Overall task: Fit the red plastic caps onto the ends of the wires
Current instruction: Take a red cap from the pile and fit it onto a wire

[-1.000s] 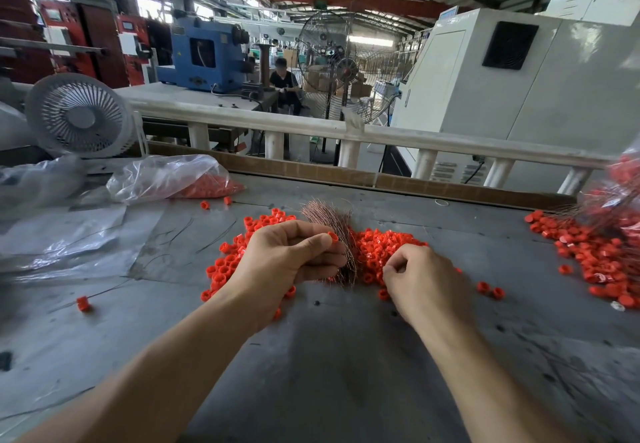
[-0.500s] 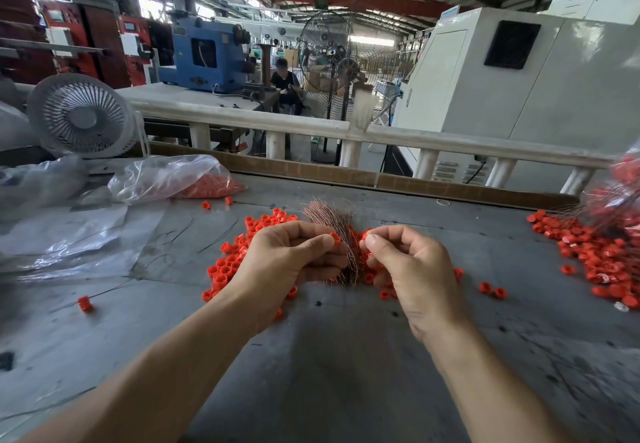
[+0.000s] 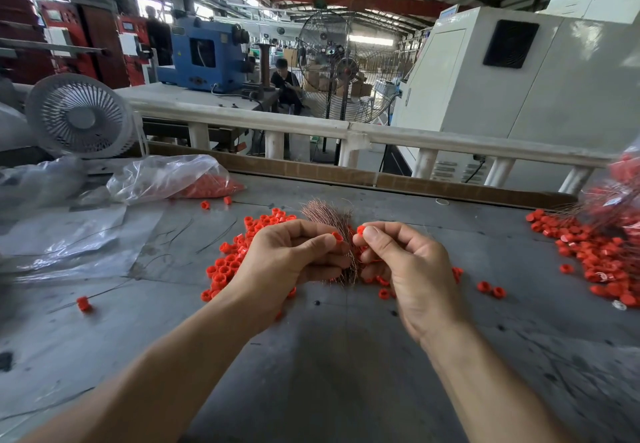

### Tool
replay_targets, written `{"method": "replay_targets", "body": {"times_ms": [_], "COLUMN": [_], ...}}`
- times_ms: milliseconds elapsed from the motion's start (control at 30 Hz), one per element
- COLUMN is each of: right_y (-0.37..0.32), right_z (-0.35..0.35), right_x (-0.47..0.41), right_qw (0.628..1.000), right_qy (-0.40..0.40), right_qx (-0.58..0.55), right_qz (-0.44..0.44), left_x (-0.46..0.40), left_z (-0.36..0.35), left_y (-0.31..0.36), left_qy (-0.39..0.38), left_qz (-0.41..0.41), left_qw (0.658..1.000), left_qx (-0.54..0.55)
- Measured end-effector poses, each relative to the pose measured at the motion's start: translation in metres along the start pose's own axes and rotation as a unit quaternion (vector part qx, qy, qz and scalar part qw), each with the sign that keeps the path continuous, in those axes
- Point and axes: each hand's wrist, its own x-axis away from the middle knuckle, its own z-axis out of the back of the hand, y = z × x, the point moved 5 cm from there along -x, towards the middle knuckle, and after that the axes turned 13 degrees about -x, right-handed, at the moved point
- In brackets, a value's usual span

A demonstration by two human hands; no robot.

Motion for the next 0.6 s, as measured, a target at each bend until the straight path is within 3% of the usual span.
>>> {"method": "replay_targets", "body": {"times_ms": [233,600], "right_y": [-0.0005,-0.0036], "right_z": [-0.0029,-0.0070], "right_x": [-0.0007,0.0042], "right_qw": [0.998,0.997], "right_qy": [-0.010,-0.029], "right_qx": [-0.054,0.061], "right_qz": [-0.008,0.032], "left_x": [0.0007,0.0007], "left_z": [-0.0002,-0.0028], "left_y": [0.0019,0.0027], "left_qy": [-0.011,-0.011], "left_qz": [-0.014,-0.028], "left_qw": [1.000,0.999], "left_qx": [-0.001,-0.016]}}
